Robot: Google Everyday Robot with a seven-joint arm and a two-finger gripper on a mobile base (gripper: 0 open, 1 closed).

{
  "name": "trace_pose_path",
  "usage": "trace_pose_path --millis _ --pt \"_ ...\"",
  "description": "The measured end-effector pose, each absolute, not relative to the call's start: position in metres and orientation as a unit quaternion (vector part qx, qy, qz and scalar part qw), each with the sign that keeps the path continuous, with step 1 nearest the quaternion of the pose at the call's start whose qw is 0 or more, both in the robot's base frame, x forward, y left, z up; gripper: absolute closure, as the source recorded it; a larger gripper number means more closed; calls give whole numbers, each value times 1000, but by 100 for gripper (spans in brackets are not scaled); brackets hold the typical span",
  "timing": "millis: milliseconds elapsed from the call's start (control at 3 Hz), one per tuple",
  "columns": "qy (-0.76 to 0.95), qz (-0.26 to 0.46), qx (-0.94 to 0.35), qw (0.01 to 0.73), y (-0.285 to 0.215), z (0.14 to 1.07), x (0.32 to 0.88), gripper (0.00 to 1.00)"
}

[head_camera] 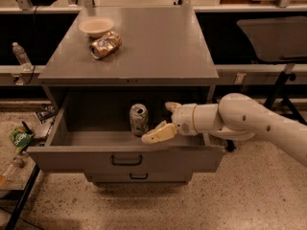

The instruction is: Pick 7up can from top drawer and place on counter

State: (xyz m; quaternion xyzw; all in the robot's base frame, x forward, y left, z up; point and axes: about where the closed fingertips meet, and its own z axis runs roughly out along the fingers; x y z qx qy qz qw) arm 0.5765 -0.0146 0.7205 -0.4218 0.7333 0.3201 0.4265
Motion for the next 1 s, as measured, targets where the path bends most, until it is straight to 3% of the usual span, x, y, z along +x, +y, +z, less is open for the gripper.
trace_pose_path --millis 1000 --pt "736 325 -390 448 26 697 622 0"
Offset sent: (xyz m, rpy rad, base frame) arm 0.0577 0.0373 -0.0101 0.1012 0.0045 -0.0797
